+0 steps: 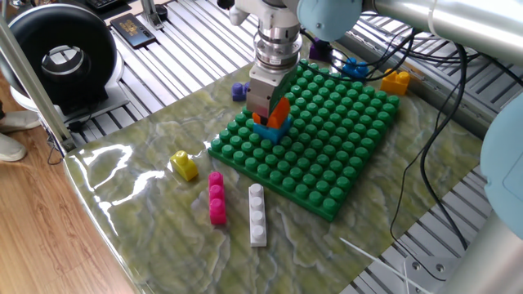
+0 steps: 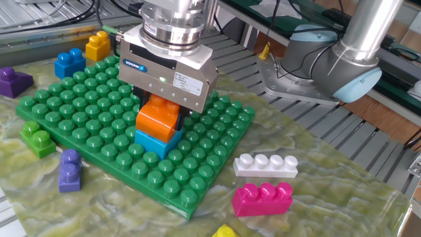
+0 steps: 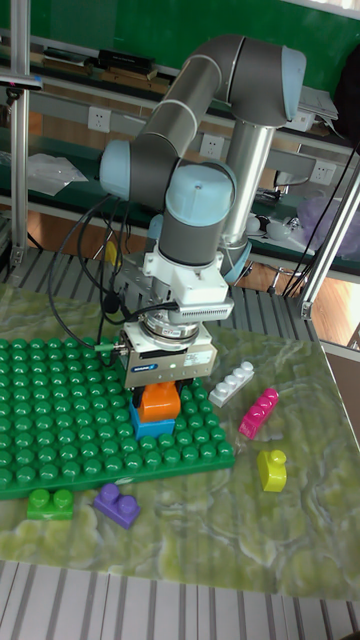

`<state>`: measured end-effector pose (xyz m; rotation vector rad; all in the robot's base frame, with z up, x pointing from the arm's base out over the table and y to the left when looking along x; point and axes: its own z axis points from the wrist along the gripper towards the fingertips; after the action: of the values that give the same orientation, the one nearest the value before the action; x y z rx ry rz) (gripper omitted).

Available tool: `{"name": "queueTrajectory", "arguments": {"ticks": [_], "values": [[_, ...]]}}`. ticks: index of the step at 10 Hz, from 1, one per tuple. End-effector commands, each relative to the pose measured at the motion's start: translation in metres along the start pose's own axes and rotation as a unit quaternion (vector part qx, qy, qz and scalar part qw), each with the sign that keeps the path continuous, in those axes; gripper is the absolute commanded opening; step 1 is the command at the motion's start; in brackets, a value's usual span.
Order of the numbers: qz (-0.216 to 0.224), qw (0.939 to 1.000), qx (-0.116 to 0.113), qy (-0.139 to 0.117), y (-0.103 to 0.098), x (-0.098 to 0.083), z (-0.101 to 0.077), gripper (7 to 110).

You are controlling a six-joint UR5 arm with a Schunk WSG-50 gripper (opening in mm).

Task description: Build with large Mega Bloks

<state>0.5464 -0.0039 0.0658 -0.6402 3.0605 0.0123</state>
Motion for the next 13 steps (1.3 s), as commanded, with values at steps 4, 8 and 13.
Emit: {"name": "queueTrajectory", "arguments": {"ticks": [4,8,13], "values": [[-0.005,0.9999,-0.013,-0.003,0.0016,0.0023,-0.0033,7],[0.0,0.9999,-0.014,-0.002,0.0043,0.0014,0.0013,7],[0.004,0.9997,-0.023,-0.007,0.0068,0.0014,0.0003,7]]}}
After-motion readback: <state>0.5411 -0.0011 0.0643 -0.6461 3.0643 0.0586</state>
